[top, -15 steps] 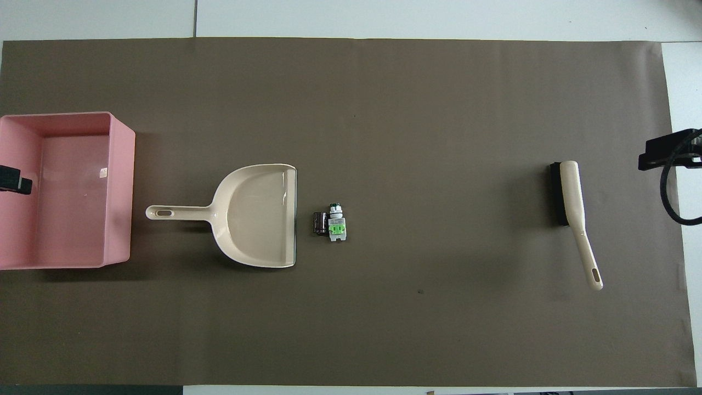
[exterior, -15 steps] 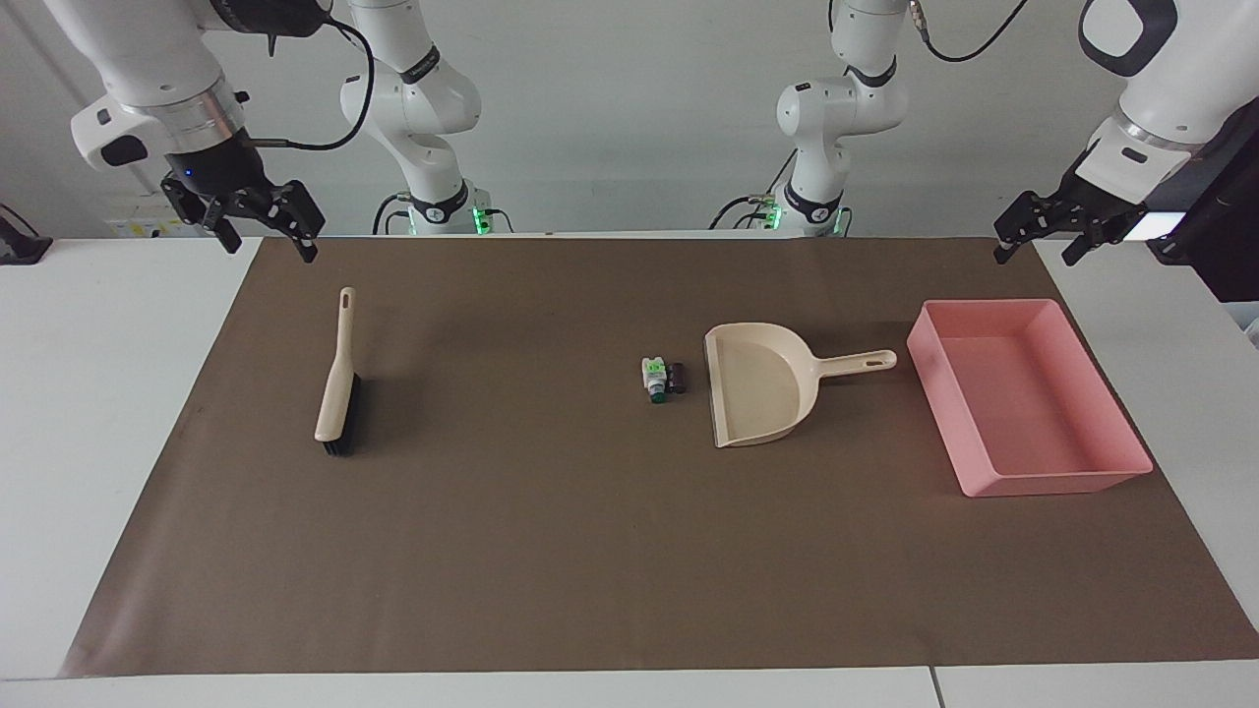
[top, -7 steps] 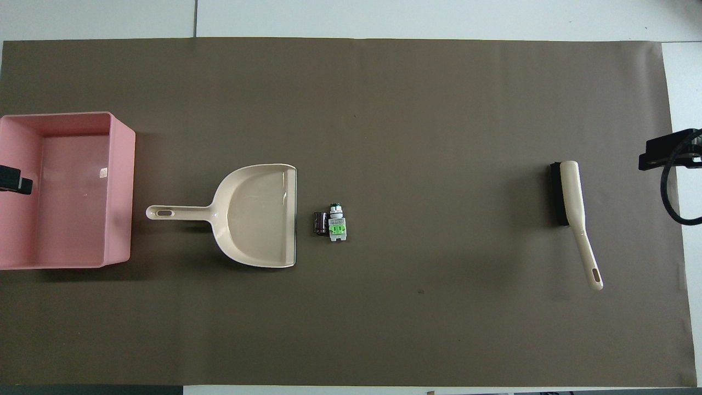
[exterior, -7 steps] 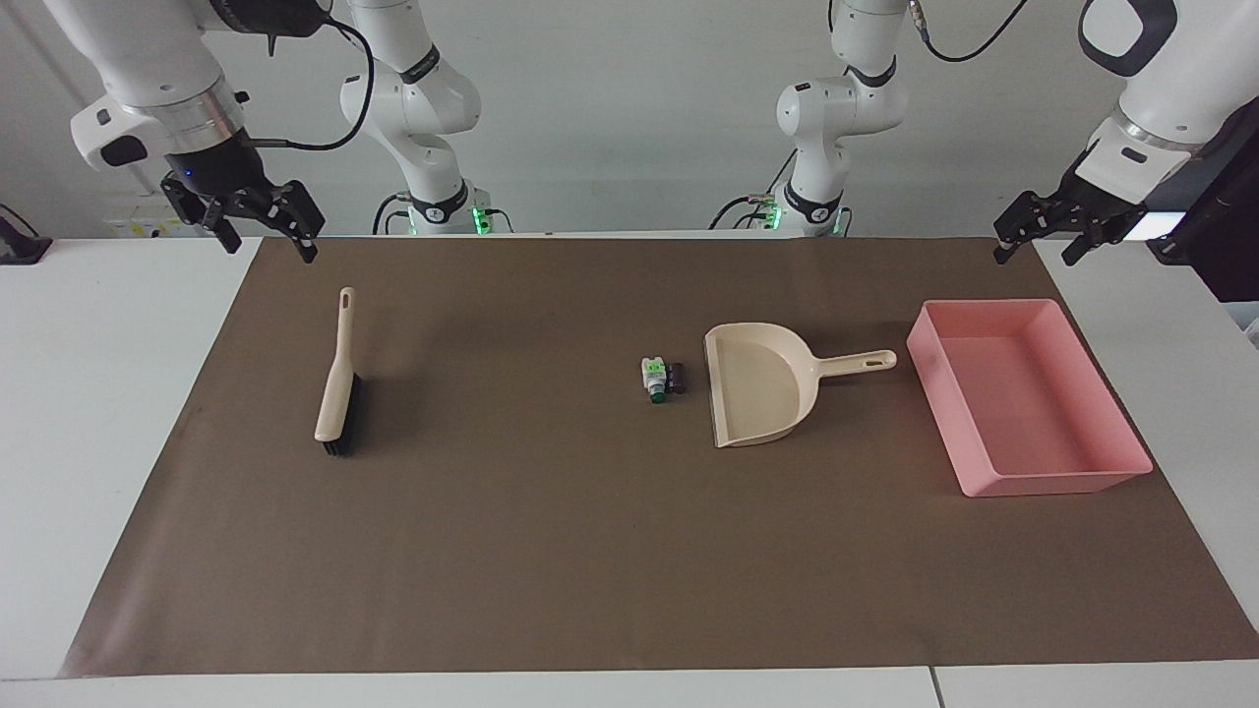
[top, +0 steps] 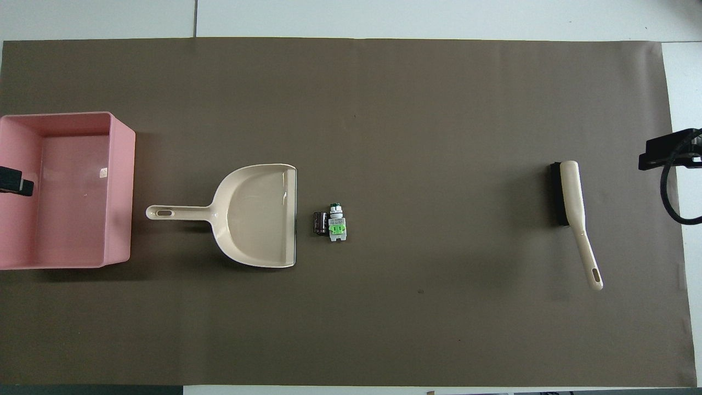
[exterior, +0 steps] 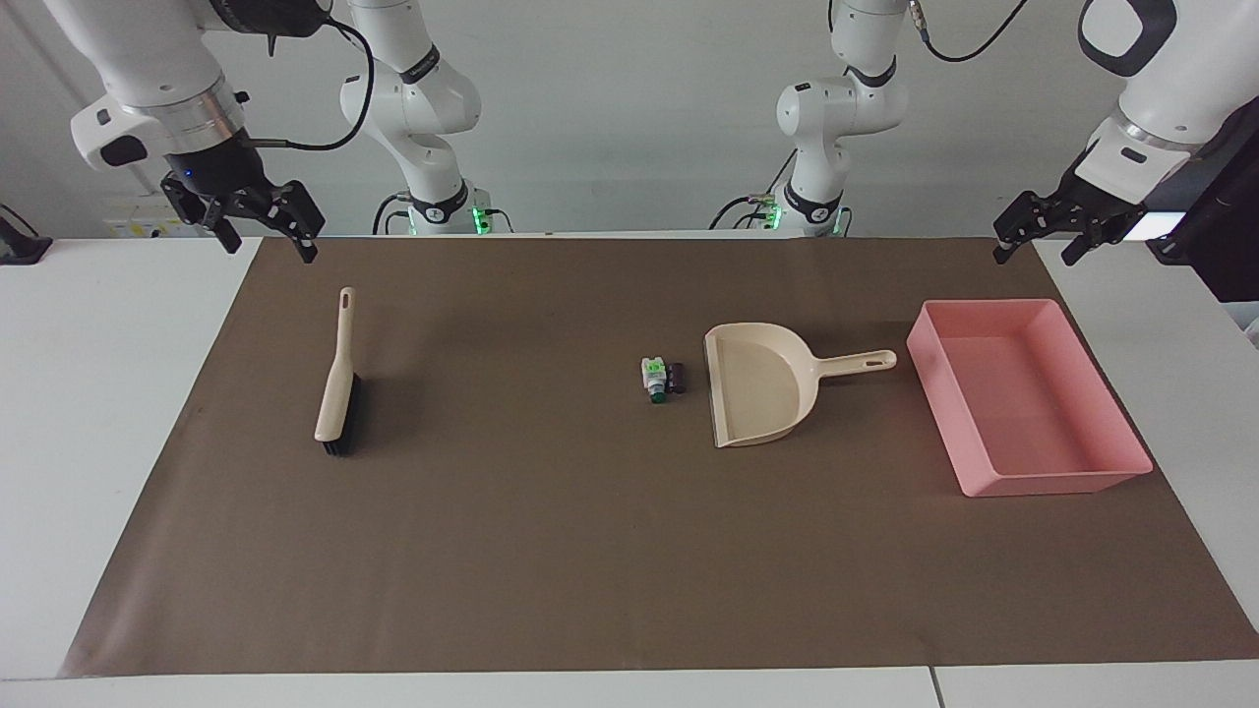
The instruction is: Clean e-waste and dump in bin
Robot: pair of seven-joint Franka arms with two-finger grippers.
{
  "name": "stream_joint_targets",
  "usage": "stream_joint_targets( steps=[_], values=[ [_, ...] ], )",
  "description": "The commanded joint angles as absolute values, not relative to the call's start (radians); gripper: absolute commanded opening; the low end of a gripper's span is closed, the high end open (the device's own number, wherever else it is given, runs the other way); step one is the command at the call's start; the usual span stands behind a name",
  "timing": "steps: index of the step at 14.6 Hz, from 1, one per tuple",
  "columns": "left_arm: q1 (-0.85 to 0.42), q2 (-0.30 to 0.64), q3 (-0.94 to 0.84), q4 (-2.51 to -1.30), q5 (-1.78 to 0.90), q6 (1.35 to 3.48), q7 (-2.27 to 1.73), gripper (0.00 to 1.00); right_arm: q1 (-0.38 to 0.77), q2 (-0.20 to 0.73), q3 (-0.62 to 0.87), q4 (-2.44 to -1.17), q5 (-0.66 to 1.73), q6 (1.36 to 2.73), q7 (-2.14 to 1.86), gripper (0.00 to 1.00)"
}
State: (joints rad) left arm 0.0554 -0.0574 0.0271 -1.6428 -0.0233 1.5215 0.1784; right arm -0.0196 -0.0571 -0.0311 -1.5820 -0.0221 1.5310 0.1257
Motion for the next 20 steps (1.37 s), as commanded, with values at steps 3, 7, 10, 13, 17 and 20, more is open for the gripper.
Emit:
stream_joint_targets(
  steps=[3,7,10,13,17,20],
  values=[
    [0.043,-0.074,0.02,-1.661,-0.034,1.529,0.163,0.99,-0.023,-0.061,-0.025,-1.588,-0.018,1.539,0.158,1.0],
    [-0.006,-0.106,0.017,-1.739,-0.034,1.608,0.239,0.97,-0.023,-0.061,-0.023,-1.588,-0.018,1.539,0.158,1.0],
    [-0.037,-0.133,0.017,-1.795,-0.034,1.646,0.573,0.97,-0.023,-0.061,-0.025,-1.588,-0.018,1.539,0.158,1.0],
    [-0.099,-0.153,0.018,-1.833,-0.034,1.655,0.873,0.98,-0.023,-0.061,-0.025,-1.588,-0.018,1.539,0.156,1.0],
    [-0.153,-0.207,0.018,-1.962,-0.023,1.774,1.086,0.98,-0.023,-0.067,-0.025,-1.603,-0.018,1.54,0.158,1.0],
    [-0.244,-0.192,0.017,-2.051,0.083,1.882,1.089,0.98,-0.025,-0.087,-0.025,-1.647,-0.018,1.548,0.16,1.0]
  ],
)
